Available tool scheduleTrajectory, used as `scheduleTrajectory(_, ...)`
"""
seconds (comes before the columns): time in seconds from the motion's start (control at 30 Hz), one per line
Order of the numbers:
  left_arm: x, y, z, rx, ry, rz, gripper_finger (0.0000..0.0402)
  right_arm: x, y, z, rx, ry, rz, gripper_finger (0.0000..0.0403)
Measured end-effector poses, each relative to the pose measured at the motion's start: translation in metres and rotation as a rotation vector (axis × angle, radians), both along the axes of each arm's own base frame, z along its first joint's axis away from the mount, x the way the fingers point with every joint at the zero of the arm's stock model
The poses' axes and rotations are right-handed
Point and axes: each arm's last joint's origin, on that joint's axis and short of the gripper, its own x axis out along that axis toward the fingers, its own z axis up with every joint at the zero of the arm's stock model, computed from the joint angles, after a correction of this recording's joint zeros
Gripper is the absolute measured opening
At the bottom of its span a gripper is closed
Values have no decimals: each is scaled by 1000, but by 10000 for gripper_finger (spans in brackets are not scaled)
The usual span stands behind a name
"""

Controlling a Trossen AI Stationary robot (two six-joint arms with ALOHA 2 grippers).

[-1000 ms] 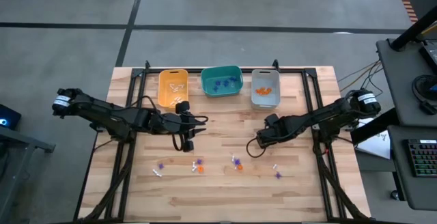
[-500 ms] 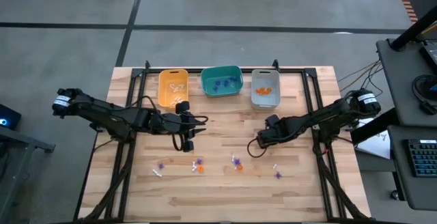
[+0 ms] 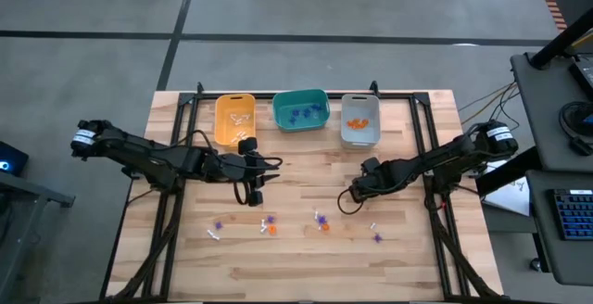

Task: Sort Halloween decoration
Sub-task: Put the orange pumpkin toy into the gray bin

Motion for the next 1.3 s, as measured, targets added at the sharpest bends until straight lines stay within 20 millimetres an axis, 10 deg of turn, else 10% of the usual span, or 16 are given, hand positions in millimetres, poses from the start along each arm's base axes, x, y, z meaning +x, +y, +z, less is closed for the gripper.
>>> scheduleTrajectory(0.73, 0, 0, 0, -1, -3, 0, 70, -4, 0, 5, 29, -11, 32, 79)
scheduleTrajectory(1.3, 2, 0, 3, 6, -35, -7, 70, -5, -3, 67, -34, -297, 110, 56)
